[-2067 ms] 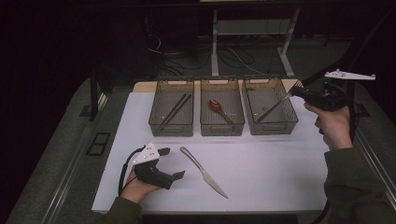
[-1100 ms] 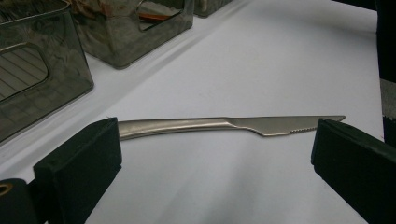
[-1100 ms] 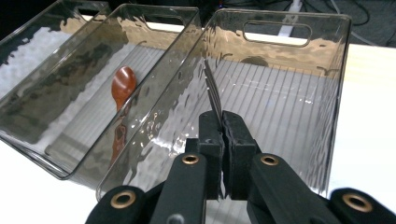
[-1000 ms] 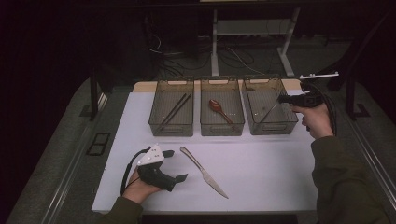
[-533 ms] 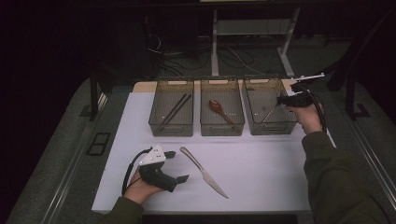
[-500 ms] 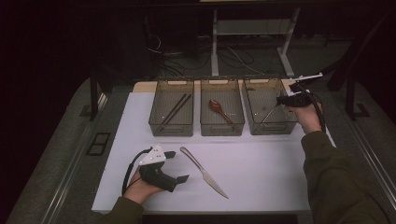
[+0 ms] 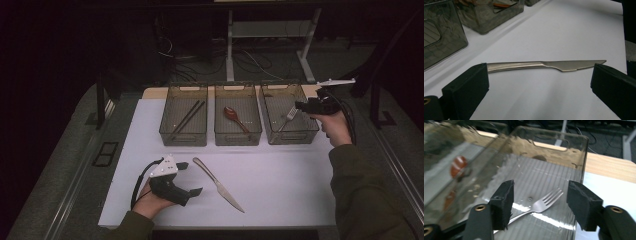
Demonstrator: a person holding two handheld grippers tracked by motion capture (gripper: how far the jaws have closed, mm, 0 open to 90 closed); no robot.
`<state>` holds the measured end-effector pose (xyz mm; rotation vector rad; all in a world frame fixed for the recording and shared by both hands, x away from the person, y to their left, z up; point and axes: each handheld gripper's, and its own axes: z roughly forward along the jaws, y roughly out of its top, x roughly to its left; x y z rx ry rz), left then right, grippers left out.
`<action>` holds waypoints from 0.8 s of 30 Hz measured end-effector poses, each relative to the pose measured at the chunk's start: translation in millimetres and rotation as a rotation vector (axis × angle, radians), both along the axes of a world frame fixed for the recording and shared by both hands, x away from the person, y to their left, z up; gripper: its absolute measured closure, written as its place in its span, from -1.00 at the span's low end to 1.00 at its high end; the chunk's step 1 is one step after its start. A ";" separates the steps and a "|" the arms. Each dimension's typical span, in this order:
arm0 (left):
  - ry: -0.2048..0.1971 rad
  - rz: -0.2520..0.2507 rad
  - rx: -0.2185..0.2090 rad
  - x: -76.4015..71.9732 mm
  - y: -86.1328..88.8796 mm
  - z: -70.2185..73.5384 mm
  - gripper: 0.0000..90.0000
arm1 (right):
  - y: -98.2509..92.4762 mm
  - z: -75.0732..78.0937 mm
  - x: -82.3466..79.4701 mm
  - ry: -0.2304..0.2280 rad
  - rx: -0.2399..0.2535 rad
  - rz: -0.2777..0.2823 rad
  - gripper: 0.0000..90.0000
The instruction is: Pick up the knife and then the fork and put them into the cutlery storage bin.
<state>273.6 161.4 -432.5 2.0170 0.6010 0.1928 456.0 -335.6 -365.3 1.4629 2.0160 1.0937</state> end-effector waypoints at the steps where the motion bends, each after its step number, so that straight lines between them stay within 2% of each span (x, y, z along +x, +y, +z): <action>1: 0.000 0.000 0.001 0.0 0.0 -0.1 -0.98 | -0.6 1.9 -4.5 -0.011 0.015 0.010 -0.21; 3: 0.000 0.001 0.002 0.0 0.0 -0.3 -0.98 | -2.0 5.8 -14.0 -0.035 0.043 0.029 -0.25; 5: 0.001 0.001 0.004 -0.1 0.0 -0.4 -0.98 | -2.4 9.4 -24.2 -0.039 0.068 0.055 -0.29; 12: 0.000 0.002 0.010 -0.7 -1.8 -0.3 -0.98 | 3.5 12.1 -61.5 -0.079 0.066 0.128 -0.43; 18: 0.001 -0.001 0.018 -1.5 -3.8 -0.7 -0.98 | 14.9 7.8 -93.5 -0.112 0.079 0.191 -0.50; 24: -0.001 -0.001 0.013 -1.3 -5.0 -0.1 -0.90 | 26.5 -5.6 -120.7 -0.142 0.083 0.214 -0.57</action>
